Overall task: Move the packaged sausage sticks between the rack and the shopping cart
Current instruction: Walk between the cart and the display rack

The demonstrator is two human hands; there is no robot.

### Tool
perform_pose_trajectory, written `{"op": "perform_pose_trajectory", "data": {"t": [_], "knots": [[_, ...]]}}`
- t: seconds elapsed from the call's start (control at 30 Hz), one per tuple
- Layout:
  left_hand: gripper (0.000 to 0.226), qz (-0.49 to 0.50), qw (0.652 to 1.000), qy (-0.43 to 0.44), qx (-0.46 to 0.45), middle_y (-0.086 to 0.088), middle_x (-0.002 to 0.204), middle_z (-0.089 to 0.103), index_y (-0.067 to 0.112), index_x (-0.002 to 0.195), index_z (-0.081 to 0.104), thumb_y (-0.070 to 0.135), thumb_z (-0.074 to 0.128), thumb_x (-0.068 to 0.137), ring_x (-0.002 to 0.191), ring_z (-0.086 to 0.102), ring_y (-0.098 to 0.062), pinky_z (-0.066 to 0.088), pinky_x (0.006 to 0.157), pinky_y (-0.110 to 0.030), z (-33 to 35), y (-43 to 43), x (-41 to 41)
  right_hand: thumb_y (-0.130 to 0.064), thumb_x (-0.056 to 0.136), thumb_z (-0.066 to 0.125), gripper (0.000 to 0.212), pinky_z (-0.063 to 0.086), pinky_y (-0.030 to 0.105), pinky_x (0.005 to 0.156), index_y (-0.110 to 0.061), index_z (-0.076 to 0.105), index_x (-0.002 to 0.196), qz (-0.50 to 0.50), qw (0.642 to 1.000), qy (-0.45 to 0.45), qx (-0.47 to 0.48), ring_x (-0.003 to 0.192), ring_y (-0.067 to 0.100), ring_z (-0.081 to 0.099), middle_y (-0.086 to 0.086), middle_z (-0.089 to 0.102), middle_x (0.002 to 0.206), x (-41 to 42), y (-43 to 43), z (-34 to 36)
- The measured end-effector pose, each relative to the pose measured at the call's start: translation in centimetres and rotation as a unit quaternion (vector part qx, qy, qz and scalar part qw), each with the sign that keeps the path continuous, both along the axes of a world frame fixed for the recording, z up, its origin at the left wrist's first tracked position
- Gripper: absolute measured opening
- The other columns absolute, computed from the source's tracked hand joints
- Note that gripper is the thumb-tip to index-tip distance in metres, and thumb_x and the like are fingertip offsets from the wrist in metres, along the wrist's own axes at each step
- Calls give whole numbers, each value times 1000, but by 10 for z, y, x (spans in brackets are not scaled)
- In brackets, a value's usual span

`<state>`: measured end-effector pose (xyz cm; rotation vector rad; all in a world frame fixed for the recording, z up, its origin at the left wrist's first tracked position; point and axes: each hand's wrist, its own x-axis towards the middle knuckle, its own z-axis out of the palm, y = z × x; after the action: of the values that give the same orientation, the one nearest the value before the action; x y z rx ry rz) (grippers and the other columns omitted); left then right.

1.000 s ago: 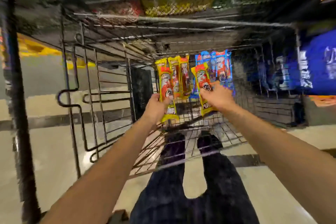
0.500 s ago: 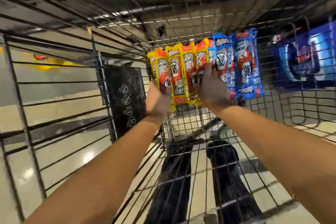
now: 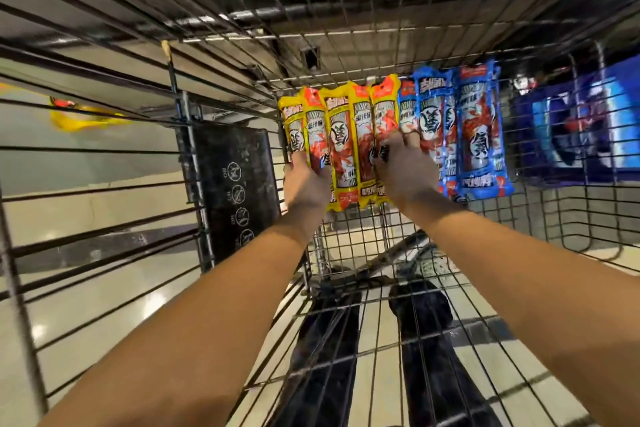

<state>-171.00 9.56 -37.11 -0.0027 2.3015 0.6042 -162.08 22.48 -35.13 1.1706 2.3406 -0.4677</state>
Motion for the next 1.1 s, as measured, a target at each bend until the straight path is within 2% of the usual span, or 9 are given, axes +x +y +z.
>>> {"op": "perform_pose_trajectory", "data": {"t": [0.13,0.27,0.43,0.53,0.67,0.77,0.87,1.0,1.1], "knots": [[45,24,999,-23,25,-9,126,53,15,131,44,34,57,93,109,57,-30,50,95,-43,16,-4,0,-40,100,45,52,49,37,75,-19,29,145,-34,998,39,-45,108,34,60,12,40,145,11,-5,20],[24,47,992,-72,88,-1,110,58,18,117,52,25,55,94,95,55,-20,46,85,-30,54,-20,1,-42,99,42,39,47,37,75,-15,50,125,-52,995,25,-76,101,34,62,12,58,122,23,-11,53],[14,103,959,-177,194,-12,103,67,8,108,58,7,54,95,70,63,-19,54,62,-28,142,-24,-7,-42,98,44,41,53,37,73,-8,66,103,-118,978,51,-166,86,31,64,15,69,96,52,-12,135],[16,42,974,-170,147,-10,104,70,7,107,60,14,50,97,62,63,-13,52,63,-31,198,-28,12,-51,99,42,48,48,33,73,-10,63,115,-124,971,76,-190,83,26,58,13,68,101,85,-20,200],[15,-15,966,-197,168,-6,77,62,3,93,54,15,49,101,65,57,-17,44,46,-17,268,-34,45,-58,96,43,38,52,37,77,-27,60,109,-117,965,82,-219,84,22,62,-1,63,84,131,-33,262],[19,-92,966,-184,158,0,73,63,15,86,59,31,56,97,66,61,-19,50,61,-27,306,-48,74,-82,77,36,58,49,47,77,-31,59,92,-155,954,130,-222,83,23,64,-3,65,83,184,-41,286],[15,-92,971,-173,136,-2,79,70,20,82,66,33,63,89,75,63,-25,49,66,-33,319,-61,101,-71,79,41,55,52,40,77,-25,62,99,-209,945,148,-206,85,23,66,-2,68,83,242,-48,305],[13,-99,965,-209,127,-10,65,59,9,77,59,18,68,82,42,55,-9,49,54,-28,363,-39,157,-50,91,57,32,47,27,81,-28,66,113,-336,907,166,-192,98,17,66,-7,71,100,327,-59,340],[21,-191,958,-188,98,1,53,57,9,72,57,9,61,93,38,50,-6,40,41,-22,374,-16,214,-55,90,54,34,51,29,85,-31,68,110,-414,877,167,-176,97,12,65,-10,71,106,402,-73,344]]}}
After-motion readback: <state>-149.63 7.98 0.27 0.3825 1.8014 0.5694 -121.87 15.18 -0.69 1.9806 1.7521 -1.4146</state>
